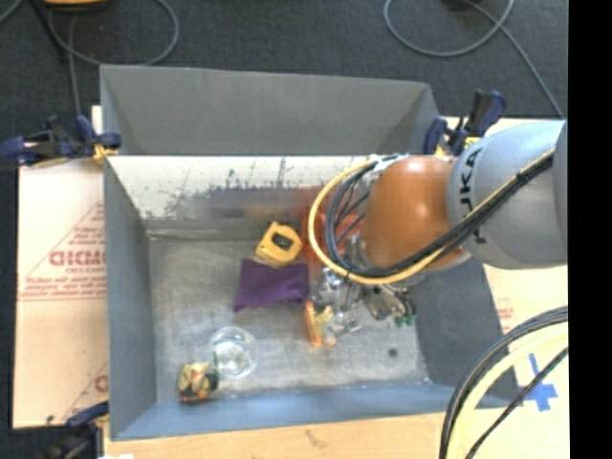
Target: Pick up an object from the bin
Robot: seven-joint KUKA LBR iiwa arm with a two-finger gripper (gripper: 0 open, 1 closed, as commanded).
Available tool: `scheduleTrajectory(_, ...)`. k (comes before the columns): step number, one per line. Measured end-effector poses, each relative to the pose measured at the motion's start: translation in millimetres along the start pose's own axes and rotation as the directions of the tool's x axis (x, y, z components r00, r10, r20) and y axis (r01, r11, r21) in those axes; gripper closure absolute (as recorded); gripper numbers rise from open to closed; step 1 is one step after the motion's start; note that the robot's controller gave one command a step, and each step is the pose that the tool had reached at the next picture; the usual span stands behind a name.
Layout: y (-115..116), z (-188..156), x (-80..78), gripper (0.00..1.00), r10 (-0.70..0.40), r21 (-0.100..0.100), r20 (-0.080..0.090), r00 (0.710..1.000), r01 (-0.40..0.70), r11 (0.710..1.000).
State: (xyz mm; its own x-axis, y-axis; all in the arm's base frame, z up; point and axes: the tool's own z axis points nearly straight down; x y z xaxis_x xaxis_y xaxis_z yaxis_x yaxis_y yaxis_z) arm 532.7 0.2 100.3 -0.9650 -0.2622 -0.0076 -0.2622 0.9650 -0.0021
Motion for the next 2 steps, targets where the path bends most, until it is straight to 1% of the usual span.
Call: scheduleTrajectory(2,0.0,0.0,0.0,1.0,0.0,0.0,0.0,1.0,0.0,1.0)
